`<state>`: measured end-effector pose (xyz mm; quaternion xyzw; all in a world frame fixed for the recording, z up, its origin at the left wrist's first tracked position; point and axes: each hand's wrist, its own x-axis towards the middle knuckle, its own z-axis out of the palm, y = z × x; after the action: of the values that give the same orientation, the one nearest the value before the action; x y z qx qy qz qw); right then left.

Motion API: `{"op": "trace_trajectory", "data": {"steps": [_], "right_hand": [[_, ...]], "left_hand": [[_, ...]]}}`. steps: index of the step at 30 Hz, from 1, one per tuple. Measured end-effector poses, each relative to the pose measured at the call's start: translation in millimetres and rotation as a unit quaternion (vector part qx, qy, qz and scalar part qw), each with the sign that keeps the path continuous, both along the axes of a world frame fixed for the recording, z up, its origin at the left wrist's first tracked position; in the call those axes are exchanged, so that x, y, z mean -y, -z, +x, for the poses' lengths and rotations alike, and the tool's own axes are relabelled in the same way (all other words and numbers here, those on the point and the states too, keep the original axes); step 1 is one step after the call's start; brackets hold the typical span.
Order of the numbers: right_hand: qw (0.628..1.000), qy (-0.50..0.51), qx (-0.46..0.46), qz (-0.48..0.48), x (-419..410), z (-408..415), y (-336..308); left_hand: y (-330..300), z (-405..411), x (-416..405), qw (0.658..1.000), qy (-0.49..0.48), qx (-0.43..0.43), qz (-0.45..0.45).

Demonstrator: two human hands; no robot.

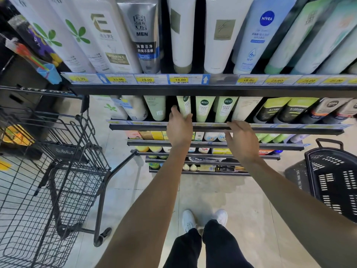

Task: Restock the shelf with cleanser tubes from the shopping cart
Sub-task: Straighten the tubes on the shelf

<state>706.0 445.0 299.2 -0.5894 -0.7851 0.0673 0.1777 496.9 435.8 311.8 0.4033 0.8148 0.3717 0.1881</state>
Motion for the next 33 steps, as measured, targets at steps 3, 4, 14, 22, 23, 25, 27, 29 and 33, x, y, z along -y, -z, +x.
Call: {"op": "trace_trajectory", "data": {"steps": [3,4,14,22,23,25,27,29,33], "right_hand": [[1.000,-0.005,0.006,0.000,0.4,0.1,0.9],[1.000,-0.005,0.008,-0.001,0.4,0.1,0.7],[1.000,-0.009,0.007,-0.002,1.0,3.2,1.8],[1.000,-0.006,-0.004,-0.004,0.8,2.5,3.1],[1.000,-0.006,-0.006,-0.005,0.6,2.6,3.1],[1.000,-0.005,-0.010,-0.009,0.7,2.6,3.1],[1.000,-0.004,-0.012,-0.010,0.9,2.0,3.5],[1.000,-0.002,-0.014,-0.008,1.1,1.5,3.6],[1.000,-0.006,-0.015,-0.001,2.5,1.8,3.2]], "left_hand": [[4.5,1.8,1.8,0.999,0.014,-0.030,-0.013],[5.4,2.2,2.7,0.999,0.022,-0.045,-0.014],[10.3,-40.0,-4.5,0.989,0.141,0.003,-0.040],[10.2,-57.3,-19.9,0.977,0.198,0.016,-0.076],[11.6,-56.6,-20.6,0.978,0.196,0.022,-0.071],[15.9,-54.8,-20.8,0.981,0.181,0.042,-0.065],[17.4,-51.4,-21.1,0.983,0.159,0.067,-0.054],[15.2,-45.4,-20.2,0.986,0.136,0.089,-0.043],[13.3,-30.6,-16.1,0.992,0.084,0.090,-0.011]]}}
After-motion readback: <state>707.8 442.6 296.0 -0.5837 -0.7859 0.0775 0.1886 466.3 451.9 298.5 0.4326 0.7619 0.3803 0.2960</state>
